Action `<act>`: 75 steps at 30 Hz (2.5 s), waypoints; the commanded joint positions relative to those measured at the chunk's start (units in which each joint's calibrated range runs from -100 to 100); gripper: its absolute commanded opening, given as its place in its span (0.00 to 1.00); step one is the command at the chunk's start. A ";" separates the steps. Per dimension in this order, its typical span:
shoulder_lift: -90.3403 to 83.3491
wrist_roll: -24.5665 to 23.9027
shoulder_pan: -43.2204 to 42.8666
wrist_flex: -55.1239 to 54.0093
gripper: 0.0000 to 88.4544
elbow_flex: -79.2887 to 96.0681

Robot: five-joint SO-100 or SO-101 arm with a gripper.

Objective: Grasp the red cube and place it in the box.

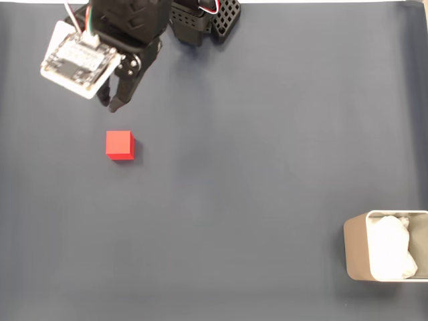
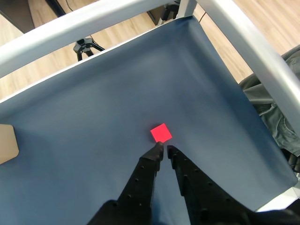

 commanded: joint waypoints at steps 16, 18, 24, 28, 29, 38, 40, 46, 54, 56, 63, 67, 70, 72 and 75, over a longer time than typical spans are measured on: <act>3.68 0.44 4.61 -14.67 0.14 11.41; 3.68 0.54 4.89 -16.64 0.16 13.60; 3.24 0.78 5.75 -21.72 0.21 19.54; 2.72 1.32 6.31 -24.91 0.23 23.73; 2.55 1.37 6.39 -25.90 0.24 24.64; 2.38 2.30 7.02 -33.27 0.28 31.58; 2.46 2.39 7.10 -34.67 0.29 32.58; 2.46 3.03 7.17 -39.42 0.33 35.59; 3.76 3.66 6.95 -44.75 0.37 37.97; 4.20 3.61 6.81 -46.23 0.37 38.79; 4.98 3.08 6.46 -50.65 0.37 42.35; 5.32 3.08 6.39 -53.77 0.38 44.81; 5.84 2.93 6.24 -54.50 0.38 45.63; 6.02 2.93 6.17 -55.82 0.38 46.63; 6.19 2.93 5.89 -56.80 0.38 47.73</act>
